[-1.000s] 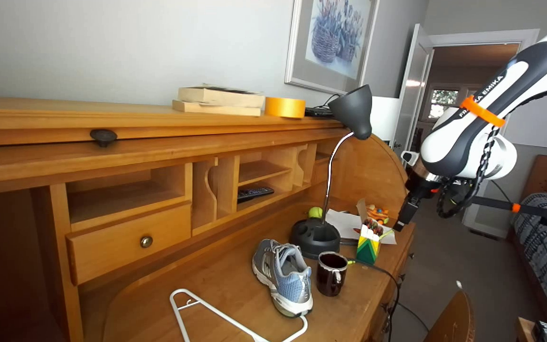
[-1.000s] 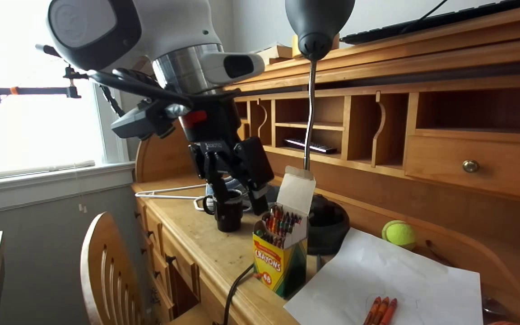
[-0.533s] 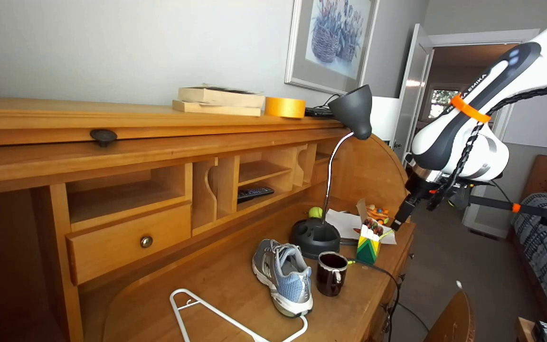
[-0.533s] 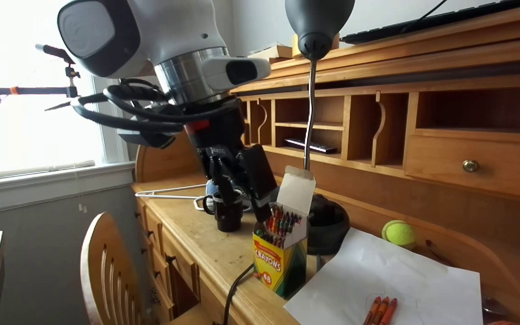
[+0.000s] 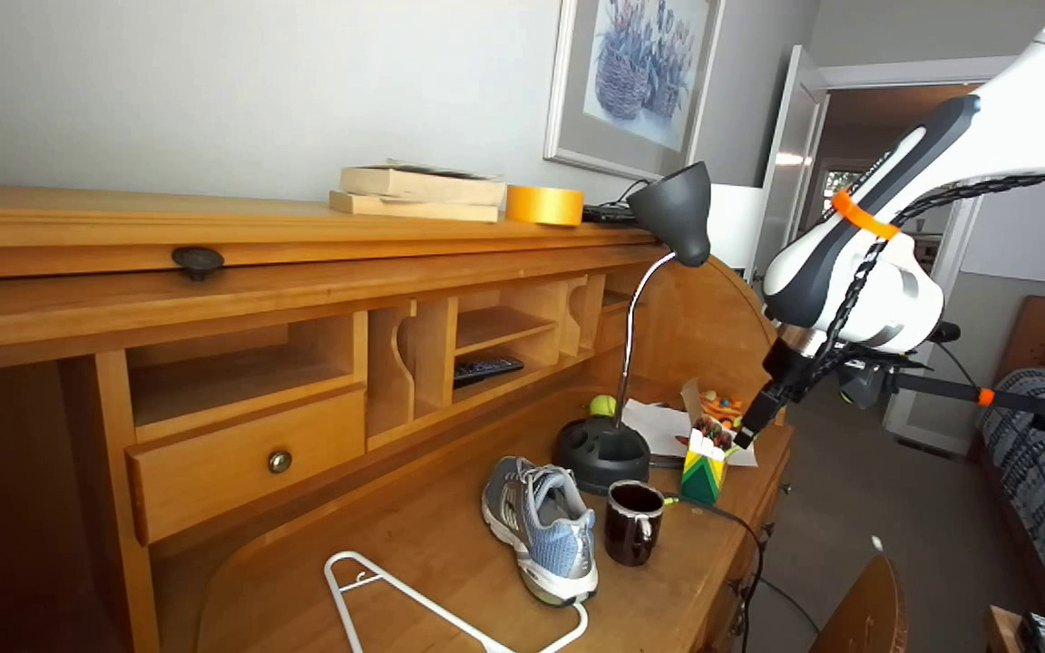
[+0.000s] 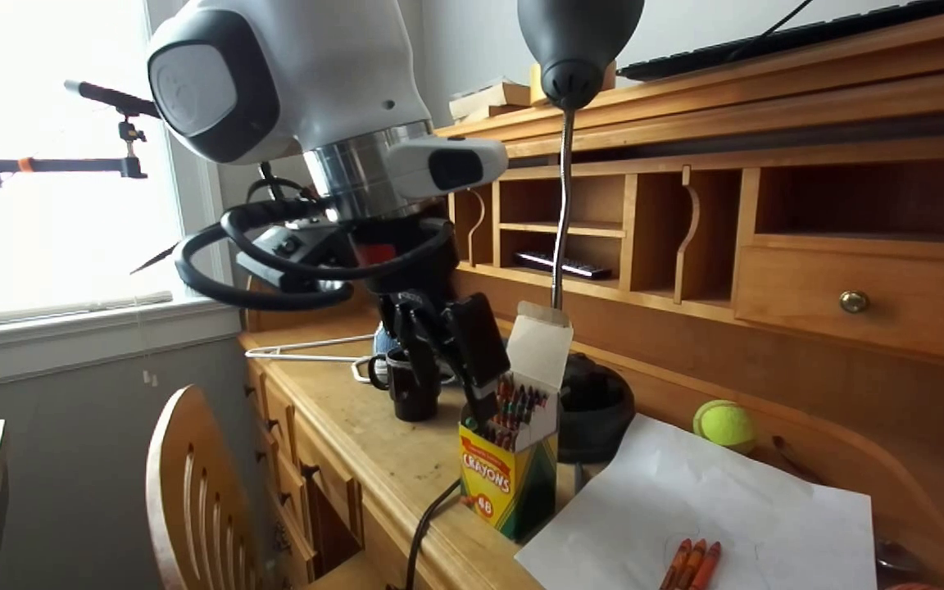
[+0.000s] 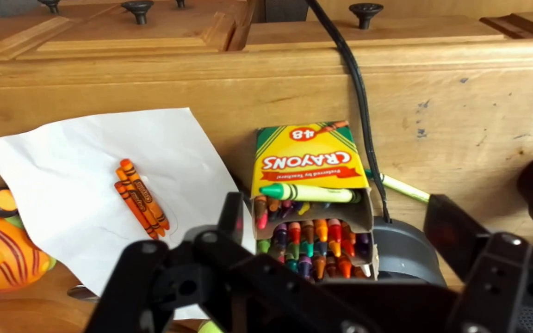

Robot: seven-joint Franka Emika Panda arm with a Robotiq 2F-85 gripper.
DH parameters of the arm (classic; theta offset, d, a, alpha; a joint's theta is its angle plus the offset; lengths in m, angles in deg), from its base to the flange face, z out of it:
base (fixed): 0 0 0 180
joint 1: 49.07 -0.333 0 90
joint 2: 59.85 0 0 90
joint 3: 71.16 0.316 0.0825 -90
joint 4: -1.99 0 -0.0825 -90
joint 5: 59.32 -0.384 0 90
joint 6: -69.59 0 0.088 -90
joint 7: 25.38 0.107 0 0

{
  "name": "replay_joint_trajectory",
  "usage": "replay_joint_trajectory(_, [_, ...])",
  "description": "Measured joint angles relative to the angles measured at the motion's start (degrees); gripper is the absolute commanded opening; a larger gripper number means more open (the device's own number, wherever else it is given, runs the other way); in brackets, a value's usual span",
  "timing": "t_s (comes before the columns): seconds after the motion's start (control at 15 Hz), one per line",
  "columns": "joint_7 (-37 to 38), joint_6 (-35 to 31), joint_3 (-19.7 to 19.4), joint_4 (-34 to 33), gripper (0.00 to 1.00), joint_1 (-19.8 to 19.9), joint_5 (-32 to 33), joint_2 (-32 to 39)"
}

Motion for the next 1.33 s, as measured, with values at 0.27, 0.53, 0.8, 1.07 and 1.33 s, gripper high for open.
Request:
replay_joint_trajectory(0.27, [-1.0,1.8,0.9,-1.9,1.0,0.4,-2.5,2.1])
replay_joint_trajectory(0.53, [-1.0,3.6,1.0,-3.4,1.0,0.6,-3.0,4.0])
replay_joint_trajectory(0.8, [-0.9,4.0,0.9,-4.1,1.0,0.7,-3.0,5.4])
replay_joint_trajectory(1.07, [-0.4,4.0,0.9,-4.2,1.0,0.7,-3.0,5.9])
replay_joint_trajectory(1.33, [0.6,4.0,0.9,-4.2,1.0,0.2,-2.6,5.9])
